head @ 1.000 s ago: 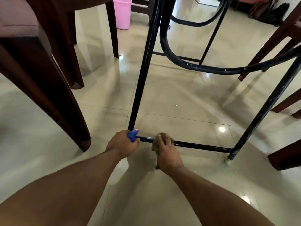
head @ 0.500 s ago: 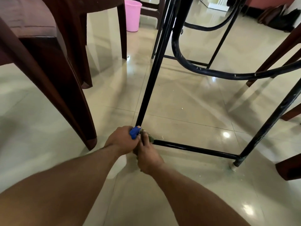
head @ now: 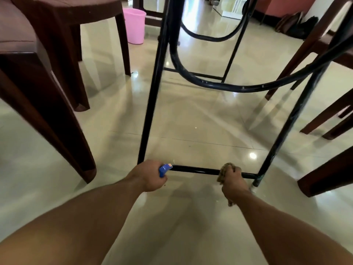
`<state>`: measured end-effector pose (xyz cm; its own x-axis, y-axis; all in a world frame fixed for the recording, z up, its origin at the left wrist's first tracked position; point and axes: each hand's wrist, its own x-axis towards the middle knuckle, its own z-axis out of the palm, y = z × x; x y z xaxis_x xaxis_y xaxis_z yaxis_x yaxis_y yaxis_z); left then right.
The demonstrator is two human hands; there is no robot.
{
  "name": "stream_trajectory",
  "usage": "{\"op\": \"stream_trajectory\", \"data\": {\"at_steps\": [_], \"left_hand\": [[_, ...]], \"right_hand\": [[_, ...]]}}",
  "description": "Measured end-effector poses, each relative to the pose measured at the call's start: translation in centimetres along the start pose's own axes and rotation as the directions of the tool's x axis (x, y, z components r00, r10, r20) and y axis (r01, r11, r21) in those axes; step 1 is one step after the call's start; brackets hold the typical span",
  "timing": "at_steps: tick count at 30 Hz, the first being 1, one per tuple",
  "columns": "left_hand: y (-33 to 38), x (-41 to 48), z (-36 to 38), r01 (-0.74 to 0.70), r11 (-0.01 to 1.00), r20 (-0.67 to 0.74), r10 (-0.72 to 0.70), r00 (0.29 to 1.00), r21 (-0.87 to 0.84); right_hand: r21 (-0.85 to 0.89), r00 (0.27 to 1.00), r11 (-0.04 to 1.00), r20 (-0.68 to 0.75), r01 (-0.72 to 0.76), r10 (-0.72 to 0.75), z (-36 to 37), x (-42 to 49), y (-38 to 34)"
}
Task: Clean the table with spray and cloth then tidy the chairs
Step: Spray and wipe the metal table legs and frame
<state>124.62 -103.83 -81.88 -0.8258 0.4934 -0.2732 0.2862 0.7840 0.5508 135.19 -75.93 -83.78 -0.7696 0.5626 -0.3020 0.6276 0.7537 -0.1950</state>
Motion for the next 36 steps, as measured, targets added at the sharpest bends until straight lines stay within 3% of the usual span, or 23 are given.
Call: {"op": "stream_trajectory", "data": {"at_steps": [2,4,5,11,16,20,25,27,29,31,33,34,36], "left_hand": [[1.5,0.5,0.5,-0.020,0.999,0.020,0.020,1.000,0.040],[3.4,1.2,1.1,-0.046,0.996,0.054,0.042,0.998,0.076],[4.4,1.5,1.4,-0.050,0.995,0.068,0.045,0.997,0.081],[13.4,3.3,5.4,-0.153,0.988,0.116,0.156,0.981,-0.031],[20.6,4.5,9.4,-0.237,0.957,0.080,0.252,0.964,-0.166],[23.2,4.6,13.4,-0.207,0.943,0.084,0.236,0.968,-0.262],[24.6,4.4,16.5,-0.161,0.941,0.083,0.194,0.978,-0.298],[25.1,4.4,16.8,-0.160,0.939,0.057,0.186,0.981,-0.304],[25.3,4.6,16.2,-0.143,0.933,0.020,0.159,0.987,-0.330],[25.4,4.9,15.5,-0.122,0.923,-0.017,0.124,0.992,-0.364],[25.4,5.1,15.2,-0.110,0.915,-0.032,0.106,0.994,-0.388],[25.4,5.1,15.1,-0.106,0.911,-0.032,0.101,0.994,-0.398],[25.1,5.0,15.4,-0.101,0.903,-0.028,0.099,0.995,-0.417]], "right_hand": [[0.403,0.998,0.913,0.029,-0.064,0.057,-2.3,-0.4,2.0],[0.745,0.981,0.645,0.072,-0.171,0.178,-4.1,-1.6,4.1],[0.812,0.973,0.546,0.111,-0.205,0.201,-4.6,-2.0,5.2],[0.850,0.911,0.367,0.271,-0.378,0.310,-6.1,-3.5,13.7],[0.886,0.830,0.105,0.375,-0.452,0.412,-4.3,-0.6,18.7],[0.927,0.859,-0.003,0.348,-0.375,0.376,-3.4,2.5,18.9],[0.975,0.917,-0.138,0.211,-0.174,0.338,-3.6,4.2,16.3],[0.995,0.938,-0.053,0.099,-0.086,0.332,-3.1,4.8,15.3],[0.978,0.971,0.196,0.029,-0.077,0.237,-1.0,5.8,14.9],[0.873,0.978,0.449,0.128,-0.189,0.163,3.0,8.2,15.8],[0.759,0.969,0.603,0.198,-0.246,0.147,1.3,7.6,15.3],[0.712,0.974,0.664,0.159,-0.228,0.163,-1.1,6.3,14.6],[0.738,0.967,0.662,-0.051,-0.131,0.248,-2.8,5.6,14.3]]}}
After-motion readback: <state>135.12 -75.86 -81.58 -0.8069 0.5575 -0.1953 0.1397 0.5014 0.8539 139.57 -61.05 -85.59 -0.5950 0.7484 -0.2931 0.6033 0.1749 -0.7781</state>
